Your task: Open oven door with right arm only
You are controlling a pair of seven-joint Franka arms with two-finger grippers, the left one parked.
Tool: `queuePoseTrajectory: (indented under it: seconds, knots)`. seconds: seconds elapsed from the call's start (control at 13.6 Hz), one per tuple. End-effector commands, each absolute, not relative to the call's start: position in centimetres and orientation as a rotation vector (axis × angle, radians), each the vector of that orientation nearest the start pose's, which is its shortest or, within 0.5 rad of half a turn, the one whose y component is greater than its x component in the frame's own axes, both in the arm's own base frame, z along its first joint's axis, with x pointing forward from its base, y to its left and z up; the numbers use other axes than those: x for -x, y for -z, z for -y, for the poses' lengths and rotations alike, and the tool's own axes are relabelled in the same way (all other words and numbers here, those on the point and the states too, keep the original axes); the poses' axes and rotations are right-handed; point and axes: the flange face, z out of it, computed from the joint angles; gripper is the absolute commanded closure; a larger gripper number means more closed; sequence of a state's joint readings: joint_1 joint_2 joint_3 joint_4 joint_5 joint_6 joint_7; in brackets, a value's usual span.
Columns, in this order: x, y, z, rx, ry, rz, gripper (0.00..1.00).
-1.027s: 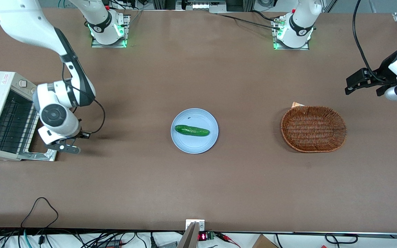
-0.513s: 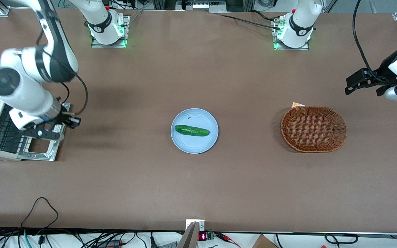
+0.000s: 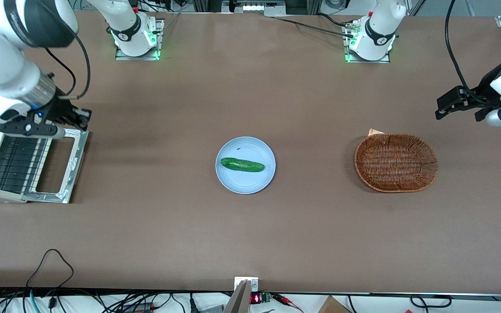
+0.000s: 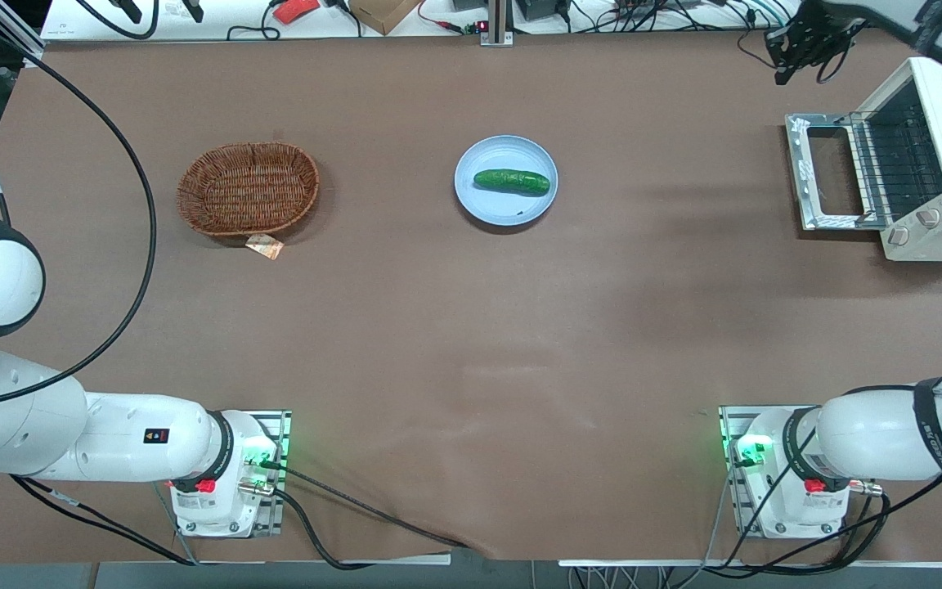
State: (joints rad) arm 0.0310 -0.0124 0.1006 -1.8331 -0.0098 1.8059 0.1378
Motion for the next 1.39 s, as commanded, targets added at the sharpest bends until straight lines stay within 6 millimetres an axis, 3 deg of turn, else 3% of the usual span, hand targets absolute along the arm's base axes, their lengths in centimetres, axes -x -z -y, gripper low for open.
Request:
queuePoseTrajectory:
  seconds: [0.0,0.07,1.32]
  knots:
    - [-55.34,-54.15,-6.08,3.106,-0.050,0.067,0.68]
    - [-55.31,-54.07,-6.07,3.107,-0.055,0.044,0.01]
    - [-55.68,-54.85,-5.35,3.159,-0.012,0.053,0.00]
